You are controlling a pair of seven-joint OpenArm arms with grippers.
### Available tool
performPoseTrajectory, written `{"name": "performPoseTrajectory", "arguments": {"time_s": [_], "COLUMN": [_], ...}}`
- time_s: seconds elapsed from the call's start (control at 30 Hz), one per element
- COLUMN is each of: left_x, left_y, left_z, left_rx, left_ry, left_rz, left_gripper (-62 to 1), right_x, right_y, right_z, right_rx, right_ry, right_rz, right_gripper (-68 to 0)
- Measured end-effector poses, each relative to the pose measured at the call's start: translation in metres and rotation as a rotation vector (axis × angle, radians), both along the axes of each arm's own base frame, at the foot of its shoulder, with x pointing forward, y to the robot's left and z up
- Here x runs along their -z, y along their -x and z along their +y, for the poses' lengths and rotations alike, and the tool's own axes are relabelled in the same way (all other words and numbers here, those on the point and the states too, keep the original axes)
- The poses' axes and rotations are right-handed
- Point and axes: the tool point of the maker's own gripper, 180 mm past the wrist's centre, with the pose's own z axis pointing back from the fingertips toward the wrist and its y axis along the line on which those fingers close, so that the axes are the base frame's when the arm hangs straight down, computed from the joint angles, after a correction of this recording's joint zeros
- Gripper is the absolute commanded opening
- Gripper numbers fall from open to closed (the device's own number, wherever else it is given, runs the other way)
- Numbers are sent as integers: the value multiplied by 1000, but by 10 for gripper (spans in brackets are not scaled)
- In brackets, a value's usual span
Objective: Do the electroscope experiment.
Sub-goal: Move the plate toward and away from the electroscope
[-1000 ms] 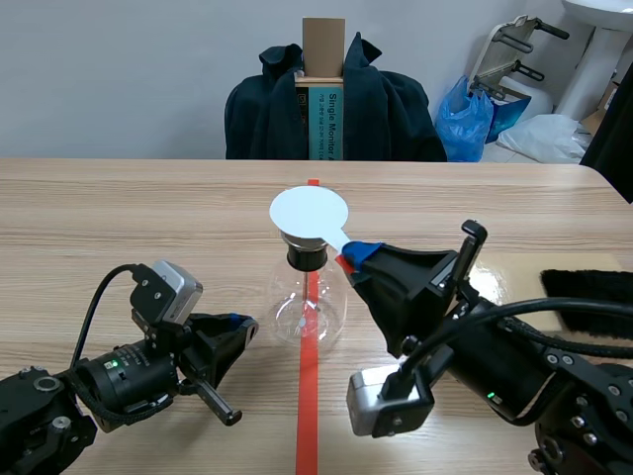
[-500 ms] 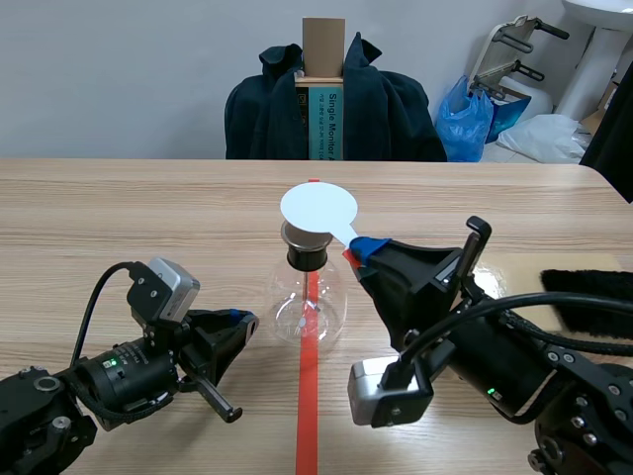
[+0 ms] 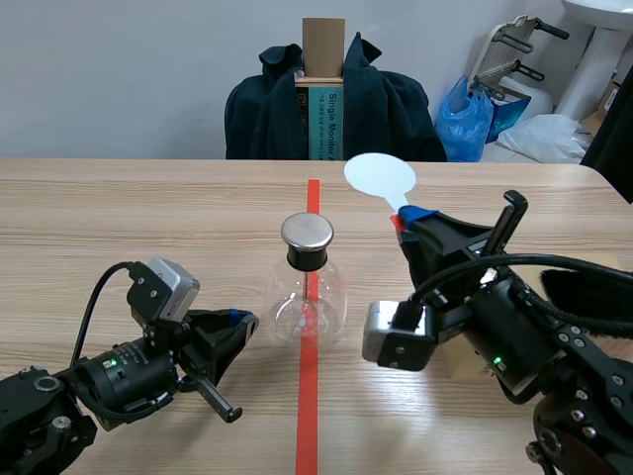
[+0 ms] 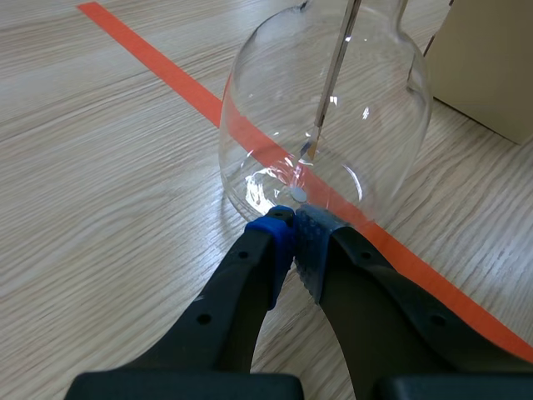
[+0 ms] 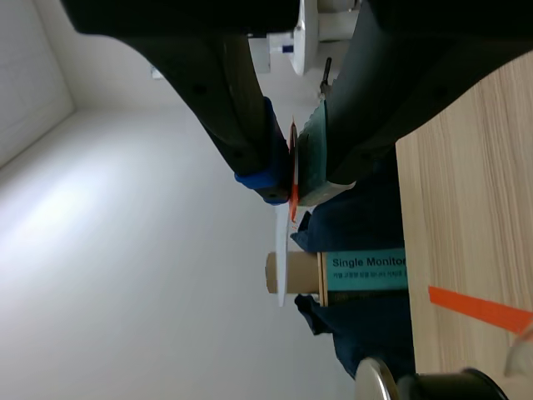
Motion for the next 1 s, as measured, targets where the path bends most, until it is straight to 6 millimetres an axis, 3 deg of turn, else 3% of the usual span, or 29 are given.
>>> {"name": "performPoseTrajectory", "arguments": {"time_s": [0.17, 0.27, 0.43, 0.67, 0.83, 1.0], "left_x": [0, 0, 0, 0, 0, 0], "left_y": [0, 0, 0, 0, 0, 0], "left_z": [0, 0, 0, 0, 0, 0], "left_rx": [0, 0, 0, 0, 0, 0], "left_ry": [0, 0, 0, 0, 0, 0], "left_rz": [0, 0, 0, 0, 0, 0], "left_gripper": [-577, -577, -577, -577, -577, -577], "right_x": [-6, -24, -100, -217, -259, -273], "right_y": [-8, -17, -24, -7, 10, 16], "right_z": [-8, -13, -18, -53, -65, -77], "right_rx": [52, 90, 120, 200, 222, 256], "right_ry": [-8, -30, -104, -179, -194, -177], "right_rz": [-21, -85, -296, -607, -732, -781], "right_gripper": [-669, -669, -669, -669, -669, -669]}}
